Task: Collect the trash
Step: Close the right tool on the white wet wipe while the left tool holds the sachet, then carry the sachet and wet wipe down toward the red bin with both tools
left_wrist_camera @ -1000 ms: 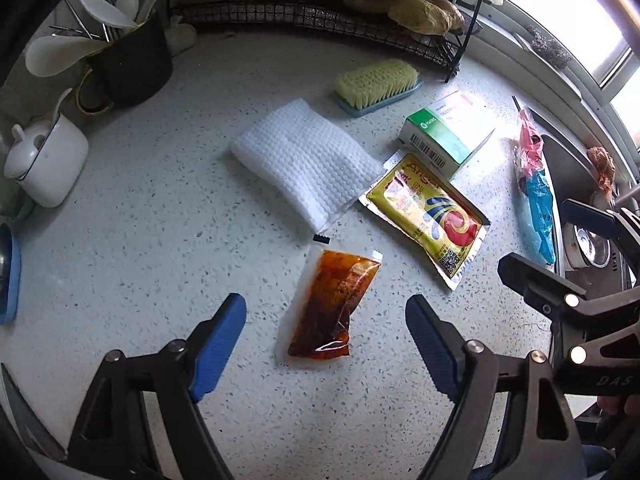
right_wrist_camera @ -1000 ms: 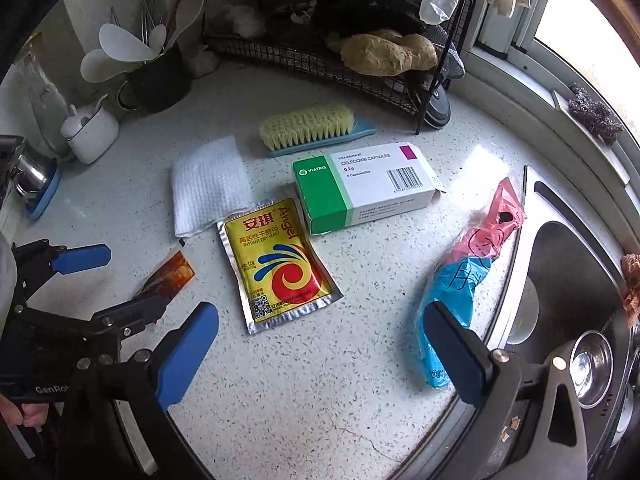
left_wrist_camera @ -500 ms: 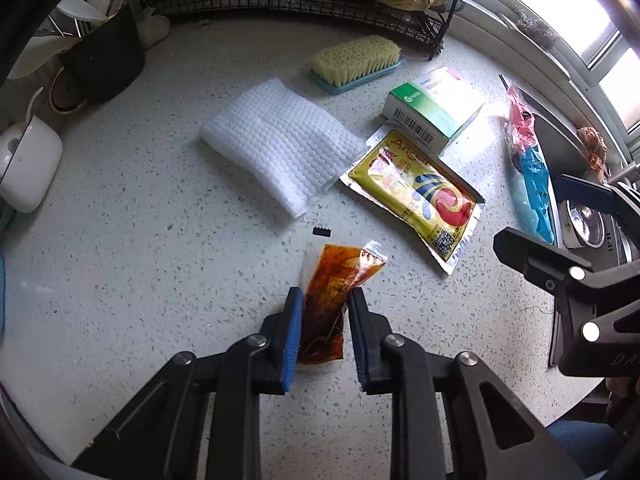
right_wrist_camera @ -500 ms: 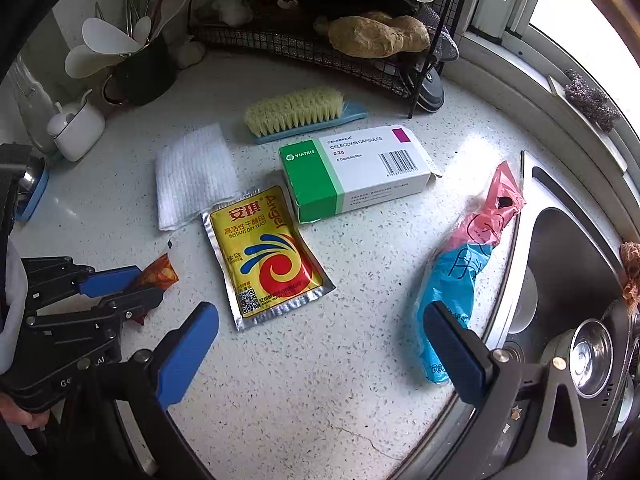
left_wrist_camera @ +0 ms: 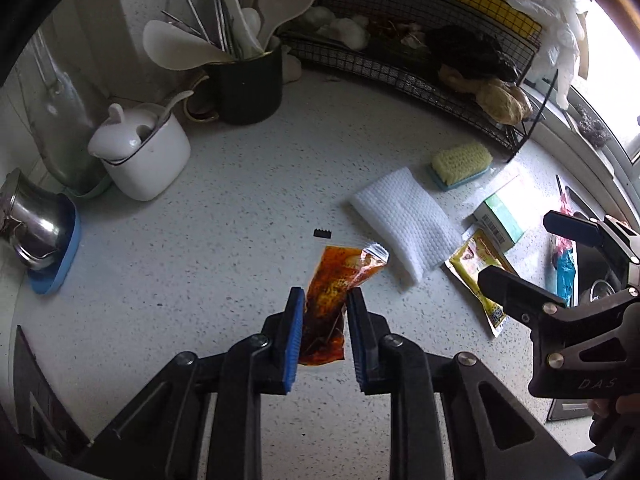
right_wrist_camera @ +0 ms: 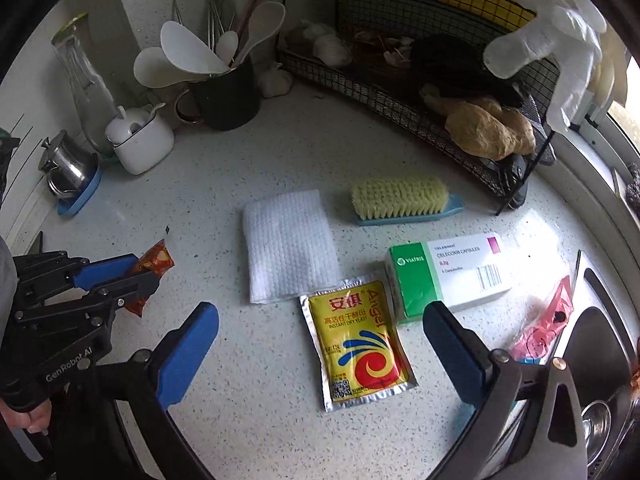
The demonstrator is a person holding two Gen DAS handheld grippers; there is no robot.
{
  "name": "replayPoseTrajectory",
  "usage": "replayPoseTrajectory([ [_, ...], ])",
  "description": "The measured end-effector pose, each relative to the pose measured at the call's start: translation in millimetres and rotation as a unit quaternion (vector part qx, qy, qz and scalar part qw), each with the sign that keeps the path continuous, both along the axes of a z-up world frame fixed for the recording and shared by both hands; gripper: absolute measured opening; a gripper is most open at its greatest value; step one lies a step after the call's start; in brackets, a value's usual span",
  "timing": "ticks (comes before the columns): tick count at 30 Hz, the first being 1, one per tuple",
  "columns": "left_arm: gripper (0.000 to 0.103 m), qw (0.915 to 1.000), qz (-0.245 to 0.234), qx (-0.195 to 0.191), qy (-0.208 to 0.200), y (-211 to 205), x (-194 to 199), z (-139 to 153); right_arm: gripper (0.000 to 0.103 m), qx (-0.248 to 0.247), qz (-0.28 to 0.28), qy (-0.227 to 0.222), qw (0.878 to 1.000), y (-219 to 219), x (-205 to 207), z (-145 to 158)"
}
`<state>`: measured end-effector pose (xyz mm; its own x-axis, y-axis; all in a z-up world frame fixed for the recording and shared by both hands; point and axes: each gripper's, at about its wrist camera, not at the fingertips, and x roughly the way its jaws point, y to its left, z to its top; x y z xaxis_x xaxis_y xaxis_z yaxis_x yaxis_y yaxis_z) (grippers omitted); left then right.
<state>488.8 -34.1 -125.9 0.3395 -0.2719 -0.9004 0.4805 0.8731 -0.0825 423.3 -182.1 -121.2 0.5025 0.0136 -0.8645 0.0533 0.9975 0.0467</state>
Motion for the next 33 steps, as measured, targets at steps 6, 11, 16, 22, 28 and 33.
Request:
replayPoseTrajectory([
  [6,0.02,0.999,0.041,0.016,-0.001,18,21,-6,0.102,0.005,0.049,0.006,0.999,14,33,-13],
  [11,0.02,0.998,0.057,0.027,0.006,21,37,-20,0.102,0.015,0.061,0.022,0.998,19,54,-33],
  [16,0.02,0.9981,0.048,0.034,0.016,16,46,-35,0.102,0.02,0.071,0.032,0.997,18,67,-50],
  [22,0.02,0.9973,0.05,0.044,0.031,14,55,-53,0.086,0.021,0.081,0.058,0.995,20,85,-69],
  [28,0.02,0.9977,0.044,0.046,0.024,14,51,-52,0.044,-0.011,0.09,0.045,0.995,28,86,-69],
  [33,0.02,0.9975,0.054,0.044,0.01,20,25,-32,0.008,0.018,0.113,0.064,0.991,35,71,-63],
])
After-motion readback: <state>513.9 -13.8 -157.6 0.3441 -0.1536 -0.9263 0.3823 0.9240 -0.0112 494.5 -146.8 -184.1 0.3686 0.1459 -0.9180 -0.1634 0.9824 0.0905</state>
